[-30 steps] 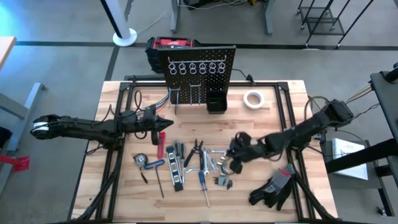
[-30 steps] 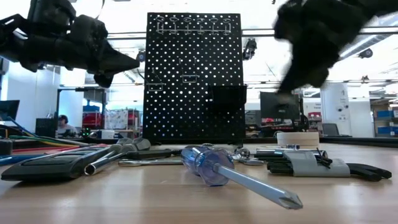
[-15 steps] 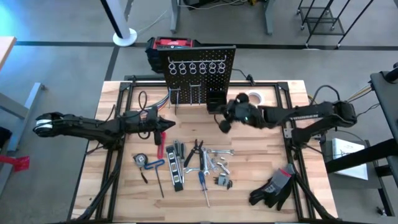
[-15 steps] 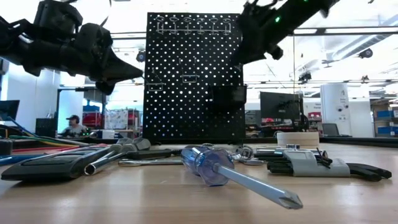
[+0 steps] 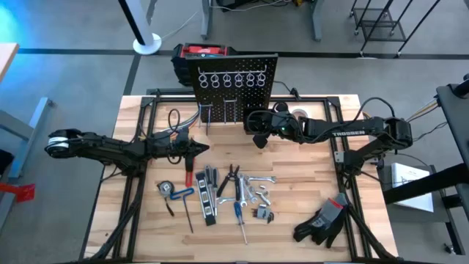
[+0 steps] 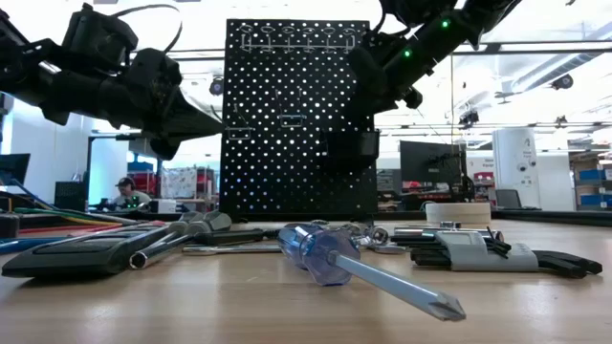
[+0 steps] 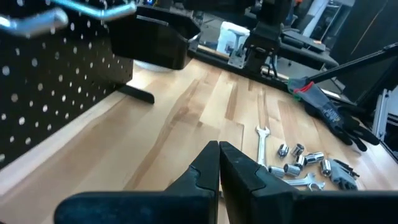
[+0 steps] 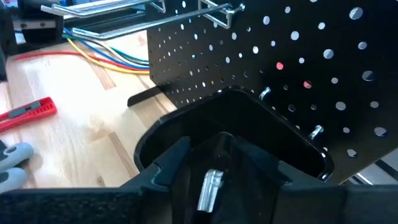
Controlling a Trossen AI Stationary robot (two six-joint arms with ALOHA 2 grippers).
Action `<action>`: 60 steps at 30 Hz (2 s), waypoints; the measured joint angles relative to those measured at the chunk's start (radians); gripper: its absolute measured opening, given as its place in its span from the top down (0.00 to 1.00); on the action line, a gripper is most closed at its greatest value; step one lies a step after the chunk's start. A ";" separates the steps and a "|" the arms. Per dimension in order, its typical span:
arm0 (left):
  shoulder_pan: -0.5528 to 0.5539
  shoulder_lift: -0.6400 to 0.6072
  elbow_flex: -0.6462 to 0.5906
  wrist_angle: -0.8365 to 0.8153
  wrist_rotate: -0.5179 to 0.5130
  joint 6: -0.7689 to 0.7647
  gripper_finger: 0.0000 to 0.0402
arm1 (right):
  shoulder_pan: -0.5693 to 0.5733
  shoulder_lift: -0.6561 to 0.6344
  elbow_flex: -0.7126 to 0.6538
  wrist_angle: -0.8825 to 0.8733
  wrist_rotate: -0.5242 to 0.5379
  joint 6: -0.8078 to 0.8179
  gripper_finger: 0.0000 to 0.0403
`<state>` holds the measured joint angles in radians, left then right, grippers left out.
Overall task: Hang tools onto peg board
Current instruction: Put the socket into the black tool bin on the peg board
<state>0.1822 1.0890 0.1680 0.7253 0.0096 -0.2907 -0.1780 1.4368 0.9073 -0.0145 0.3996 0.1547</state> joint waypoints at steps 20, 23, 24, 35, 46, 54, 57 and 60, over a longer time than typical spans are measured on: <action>-0.009 0.256 0.000 0.176 0.000 -0.116 1.00 | 0.303 0.059 -0.036 -0.035 -0.206 0.033 0.63; -0.022 0.307 0.000 0.251 0.000 -0.122 1.00 | 0.351 0.112 -0.046 -0.038 -0.216 0.065 0.65; -0.027 0.325 0.001 0.279 0.000 -0.125 1.00 | 0.364 0.127 -0.047 -0.045 -0.227 0.078 0.66; -0.066 0.478 0.079 0.315 0.002 -0.120 1.00 | 0.475 0.167 -0.050 -0.231 -0.295 0.257 0.72; -0.066 0.600 0.204 0.315 0.112 -0.071 1.00 | 0.470 0.244 -0.050 -0.209 -0.277 0.281 0.72; -0.066 0.579 0.188 0.315 0.131 -0.056 1.00 | 0.465 0.294 -0.051 -0.204 -0.267 0.320 0.76; -0.066 0.558 0.169 0.327 0.131 -0.054 1.00 | 0.465 0.299 -0.051 -0.213 -0.257 0.322 0.79; -0.066 0.538 0.153 0.332 0.132 -0.055 1.00 | 0.465 0.301 -0.051 -0.217 -0.248 0.321 0.83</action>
<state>0.1165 1.6269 0.3206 1.0577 0.1412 -0.3455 0.2874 1.7382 0.8566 -0.2314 0.1520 0.4759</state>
